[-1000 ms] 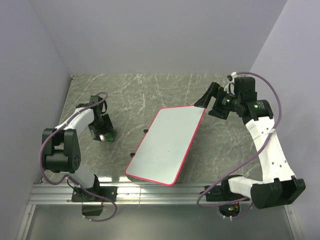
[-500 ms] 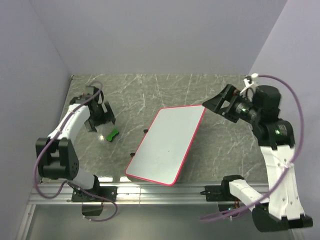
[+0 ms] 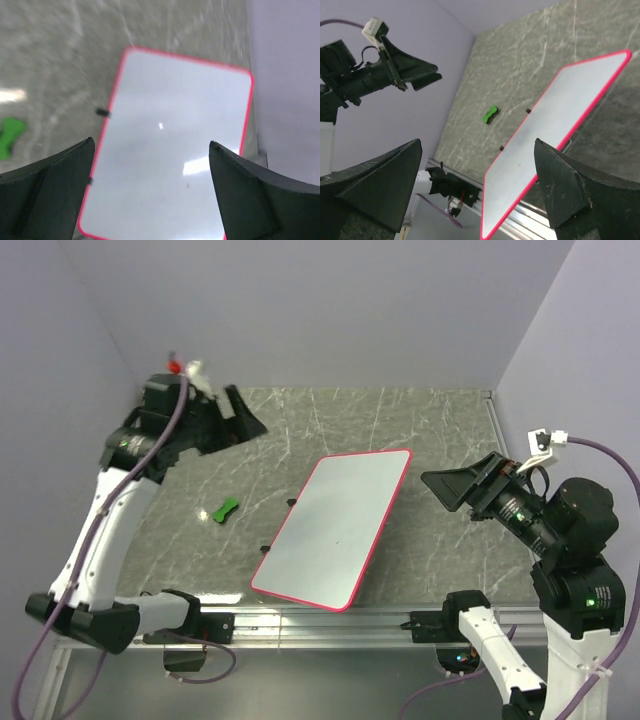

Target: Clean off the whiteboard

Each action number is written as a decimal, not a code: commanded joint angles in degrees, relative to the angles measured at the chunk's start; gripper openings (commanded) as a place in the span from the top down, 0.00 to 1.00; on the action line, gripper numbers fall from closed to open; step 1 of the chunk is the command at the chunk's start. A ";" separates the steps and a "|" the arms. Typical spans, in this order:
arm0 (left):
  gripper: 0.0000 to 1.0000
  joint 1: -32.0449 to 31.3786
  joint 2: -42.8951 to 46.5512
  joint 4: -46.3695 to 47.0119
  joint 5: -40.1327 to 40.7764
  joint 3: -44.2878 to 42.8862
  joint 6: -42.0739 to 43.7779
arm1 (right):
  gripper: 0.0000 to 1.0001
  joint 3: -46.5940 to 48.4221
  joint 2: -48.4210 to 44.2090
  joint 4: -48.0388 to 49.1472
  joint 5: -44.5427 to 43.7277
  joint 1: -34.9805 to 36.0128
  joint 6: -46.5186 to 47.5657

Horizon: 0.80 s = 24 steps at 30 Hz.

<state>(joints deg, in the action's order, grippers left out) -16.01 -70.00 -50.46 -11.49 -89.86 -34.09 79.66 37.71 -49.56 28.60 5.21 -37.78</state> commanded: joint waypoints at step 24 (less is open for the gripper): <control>0.01 -10.27 8.12 -17.22 -2.58 2.68 -5.99 | 0.00 -7.06 -5.46 -5.72 5.41 3.75 -1.68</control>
<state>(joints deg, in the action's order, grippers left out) -25.52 -63.24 -66.26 -15.59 -87.07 -38.85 73.41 32.71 -56.03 32.27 8.38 -39.13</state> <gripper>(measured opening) 0.995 0.996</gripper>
